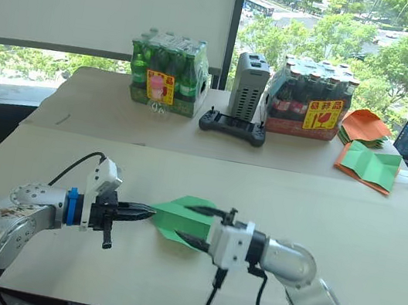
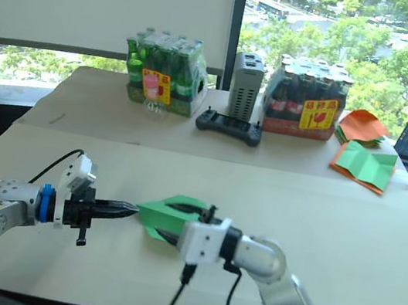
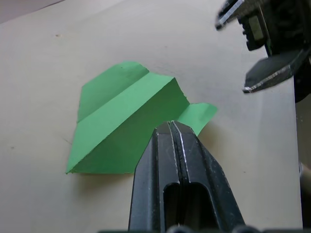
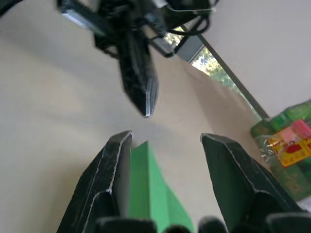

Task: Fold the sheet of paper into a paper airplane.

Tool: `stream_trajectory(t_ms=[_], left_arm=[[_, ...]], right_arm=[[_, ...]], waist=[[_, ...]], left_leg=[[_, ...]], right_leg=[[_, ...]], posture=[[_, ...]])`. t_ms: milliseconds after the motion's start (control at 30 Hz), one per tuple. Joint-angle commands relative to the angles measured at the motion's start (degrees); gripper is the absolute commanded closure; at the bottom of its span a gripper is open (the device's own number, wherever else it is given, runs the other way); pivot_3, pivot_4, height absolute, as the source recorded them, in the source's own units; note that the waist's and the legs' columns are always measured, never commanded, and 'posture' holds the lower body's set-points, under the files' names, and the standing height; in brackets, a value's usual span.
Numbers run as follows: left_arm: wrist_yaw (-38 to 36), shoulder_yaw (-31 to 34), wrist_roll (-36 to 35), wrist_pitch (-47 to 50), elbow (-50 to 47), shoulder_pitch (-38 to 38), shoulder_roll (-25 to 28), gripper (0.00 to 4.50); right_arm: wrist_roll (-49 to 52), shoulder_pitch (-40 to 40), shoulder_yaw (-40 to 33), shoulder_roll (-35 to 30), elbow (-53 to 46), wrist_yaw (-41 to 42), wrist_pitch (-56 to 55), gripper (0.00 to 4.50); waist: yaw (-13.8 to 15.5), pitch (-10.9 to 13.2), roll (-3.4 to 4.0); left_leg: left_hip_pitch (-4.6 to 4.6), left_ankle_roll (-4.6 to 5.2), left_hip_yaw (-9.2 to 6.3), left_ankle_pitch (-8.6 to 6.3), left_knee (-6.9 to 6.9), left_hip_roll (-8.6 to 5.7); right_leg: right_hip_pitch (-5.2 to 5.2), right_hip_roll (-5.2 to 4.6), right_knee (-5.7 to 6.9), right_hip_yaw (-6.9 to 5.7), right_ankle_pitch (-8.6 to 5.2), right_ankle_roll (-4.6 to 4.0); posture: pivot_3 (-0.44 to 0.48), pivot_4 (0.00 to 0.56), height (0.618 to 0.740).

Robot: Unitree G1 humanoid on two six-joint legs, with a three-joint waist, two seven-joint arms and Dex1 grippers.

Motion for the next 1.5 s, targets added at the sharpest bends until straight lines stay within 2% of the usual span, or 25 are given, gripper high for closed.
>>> stream_trajectory(t_ms=[33, 100, 200, 500, 667, 900, 1067, 1200, 1300, 1500], left_arm=[[0.2, 1.0, -0.2, -0.5, -1.0, -0.6, 0.2, 4.5], [0.3, 1.3, -0.4, -0.3, -1.1, -0.7, 0.4, 4.5], [0.6, 1.5, -0.3, -0.4, -1.1, -0.6, 0.5, 4.5], [1.3, 1.3, -0.2, -0.7, -1.2, -0.6, 0.2, 4.5], [0.5, -2.2, 1.6, -2.1, 1.3, -5.2, -1.4, 4.5], [-6.7, -12.3, 11.9, -11.6, 19.0, -19.6, -5.2, 4.5], [-13.0, -18.8, 19.5, -20.6, 31.3, -26.2, -8.2, 4.5], [-17.5, -21.4, 22.8, -24.7, 36.6, -30.7, -10.4, 4.5], [-20.8, -23.8, 26.9, -29.5, 39.0, -32.5, -9.6, 4.5], [-25.0, -25.0, 30.4, -33.2, 39.1, -32.3, -8.0, 4.5]], right_arm=[[0.0, 0.6, 1.1, 0.5, 1.4, 0.2, 8.9, 2.82], [0.7, 1.1, 1.5, 0.9, 1.3, 0.5, 12.7, 3.6], [-0.4, 2.7, 3.5, 0.1, 1.7, 1.2, 15.0, 4.49], [0.4, 4.0, 5.4, -1.0, -0.7, 3.3, 21.7, 4.49], [-1.3, 4.0, 6.5, -1.6, 2.6, 3.0, 24.3, 4.49], [-1.2, 3.9, 6.6, -2.0, 3.7, 2.9, 25.0, 4.49], [-1.4, 3.9, 6.8, -2.1, 3.2, 2.6, 25.3, 4.49], [-1.4, 4.2, 6.8, -1.9, 2.6, 1.8, 25.7, 4.49], [-1.5, 4.2, 7.0, -1.4, 2.3, 1.1, 26.2, 4.49], [-1.5, 3.7, 7.3, -0.5, 2.5, -0.3, 26.7, 4.49]], waist=[[0.5, 0.0, 0.0], [0.6, 0.0, 0.0], [0.5, 0.0, 0.0], [0.3, 0.0, 0.0], [0.4, 0.0, -0.02], [0.8, 0.0, -0.05], [0.6, 0.0, -0.07], [0.7, -0.1, -0.09], [0.4, -0.1, -0.09], [-0.2, -0.1, -0.09]], left_leg=[[0.0, 0.01, -0.06, 0.0, 0.0, -0.04], [-0.06, 0.02, -0.06, -0.01, 0.01, -0.08], [-0.06, 0.01, -0.04, -0.01, 0.0, -0.05], [-0.05, -0.01, -0.02, 0.01, 0.01, -0.04], [-0.04, -0.02, -0.03, 0.01, 0.02, -0.04], [0.18, -0.01, -0.02, 0.01, 0.03, -0.05], [0.15, -0.01, -0.03, 0.01, 0.05, -0.06], [0.04, -0.01, -0.08, 0.01, 0.12, -0.07], [0.03, -0.01, -0.08, 0.01, 0.13, -0.07], [0.03, -0.01, -0.1, 0.01, 0.13, -0.06]], right_leg=[[0.0, -0.02, 0.0, -0.04, 0.0, 0.0], [-0.04, -0.05, -0.02, -0.04, 0.0, 0.01], [-0.05, -0.05, -0.03, -0.04, 0.0, 0.0], [-0.03, -0.05, -0.01, -0.02, 0.0, 0.0], [-0.01, -0.06, -0.02, -0.04, 0.0, 0.0], [0.23, -0.07, -0.03, -0.06, 0.0, 0.01], [0.23, -0.09, -0.03, -0.07, 0.01, 0.01], [0.19, -0.09, -0.02, -0.13, 0.01, 0.02], [0.17, -0.1, -0.01, -0.13, 0.01, 0.02], [0.14, -0.09, 0.03, -0.13, 0.01, 0.02]], posture=[[0.0, 0.15, 0.675], [0.0, 0.15, 0.675], [0.0, 0.15, 0.675], [0.0, 0.15, 0.675], [0.0, 0.15, 0.675], [0.0, 0.15, 0.675], [0.0, 0.15, 0.675], [0.0, 0.15, 0.675], [0.0, 0.15, 0.675], [0.0, 0.15, 0.675]])
